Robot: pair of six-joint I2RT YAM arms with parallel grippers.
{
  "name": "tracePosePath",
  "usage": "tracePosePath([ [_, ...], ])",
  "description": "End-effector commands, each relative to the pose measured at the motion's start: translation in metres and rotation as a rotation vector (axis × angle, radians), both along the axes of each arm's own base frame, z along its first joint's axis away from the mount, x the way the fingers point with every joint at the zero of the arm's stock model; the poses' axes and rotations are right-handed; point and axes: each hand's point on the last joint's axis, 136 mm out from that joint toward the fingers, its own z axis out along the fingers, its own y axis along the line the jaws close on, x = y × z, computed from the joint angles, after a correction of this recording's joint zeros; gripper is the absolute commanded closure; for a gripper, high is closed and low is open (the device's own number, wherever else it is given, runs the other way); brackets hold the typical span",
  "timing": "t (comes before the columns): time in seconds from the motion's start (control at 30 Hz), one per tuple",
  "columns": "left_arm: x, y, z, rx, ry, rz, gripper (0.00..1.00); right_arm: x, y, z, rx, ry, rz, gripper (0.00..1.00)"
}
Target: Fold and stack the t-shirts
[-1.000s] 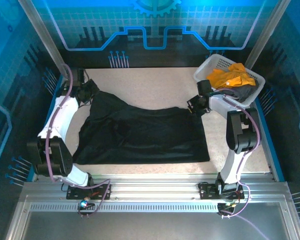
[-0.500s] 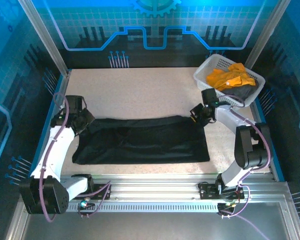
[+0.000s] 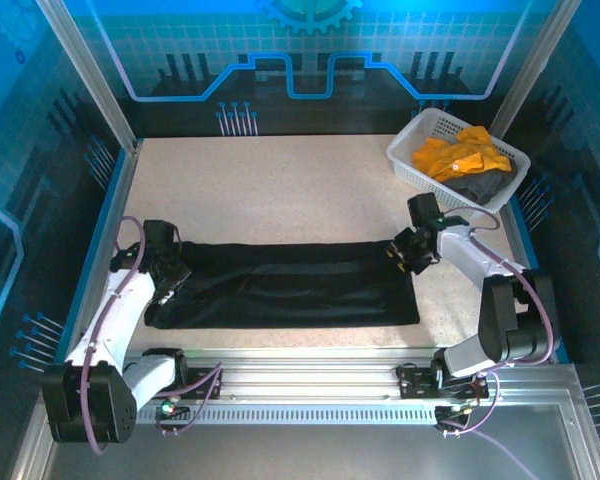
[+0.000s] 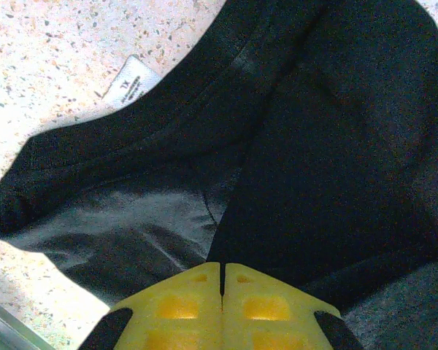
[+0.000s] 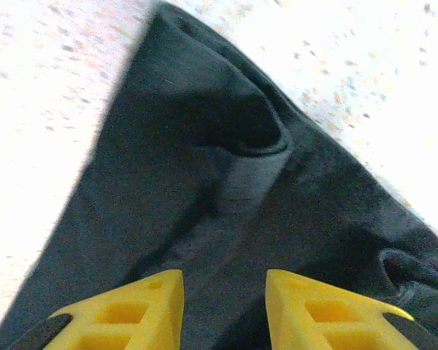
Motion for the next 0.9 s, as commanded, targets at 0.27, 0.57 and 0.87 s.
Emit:
tracePosePath([
  [0.27,0.0,-0.001,0.001,0.001,-0.018,0.022,1.0,0.022,0.012,-0.007,-0.031,0.11,0.039,0.58],
  [0.57,0.005,-0.002,0.005,0.001,-0.035,0.015,1.0,-0.008,-0.001,-0.032,-0.042,0.281,-0.036,0.52],
  [0.87,0.009,-0.003,0.007,0.008,-0.043,0.009,1.0,-0.004,-0.003,-0.036,-0.06,0.409,-0.027,0.49],
])
